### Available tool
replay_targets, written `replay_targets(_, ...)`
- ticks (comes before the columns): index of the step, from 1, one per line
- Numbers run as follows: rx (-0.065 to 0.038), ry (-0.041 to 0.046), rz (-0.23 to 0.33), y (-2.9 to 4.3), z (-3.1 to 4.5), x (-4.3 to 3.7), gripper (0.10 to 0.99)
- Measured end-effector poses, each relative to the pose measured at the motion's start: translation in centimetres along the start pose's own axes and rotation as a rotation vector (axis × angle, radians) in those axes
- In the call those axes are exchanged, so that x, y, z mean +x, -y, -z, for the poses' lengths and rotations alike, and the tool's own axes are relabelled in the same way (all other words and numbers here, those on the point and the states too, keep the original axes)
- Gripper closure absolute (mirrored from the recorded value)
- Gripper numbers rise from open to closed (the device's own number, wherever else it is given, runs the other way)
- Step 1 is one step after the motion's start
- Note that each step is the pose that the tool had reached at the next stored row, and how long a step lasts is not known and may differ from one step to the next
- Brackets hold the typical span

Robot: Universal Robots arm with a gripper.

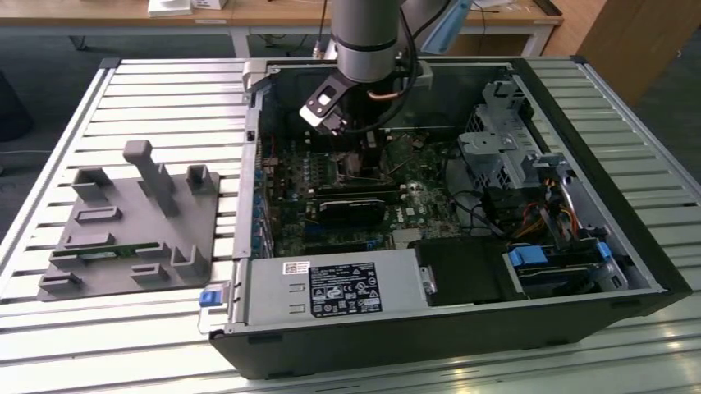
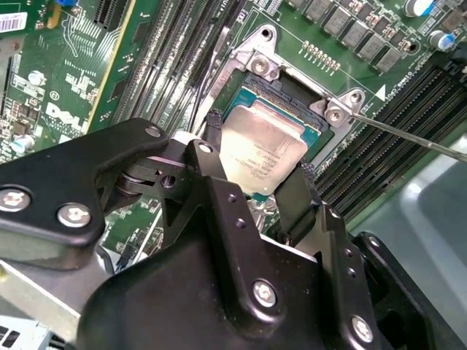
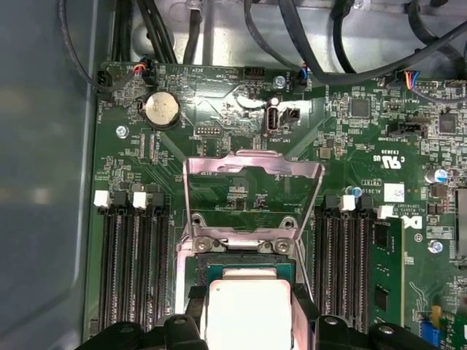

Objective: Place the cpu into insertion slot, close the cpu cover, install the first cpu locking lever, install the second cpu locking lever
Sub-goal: 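Place the cpu into insertion slot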

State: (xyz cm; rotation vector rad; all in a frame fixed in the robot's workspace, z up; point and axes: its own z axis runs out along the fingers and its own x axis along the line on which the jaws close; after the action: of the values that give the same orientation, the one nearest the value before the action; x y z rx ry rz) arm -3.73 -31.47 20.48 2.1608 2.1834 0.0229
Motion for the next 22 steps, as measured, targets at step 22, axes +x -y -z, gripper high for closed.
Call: replay_targets(22,0.001,0.0057,-0.003,0.1,-1.16,0.42,0.545)
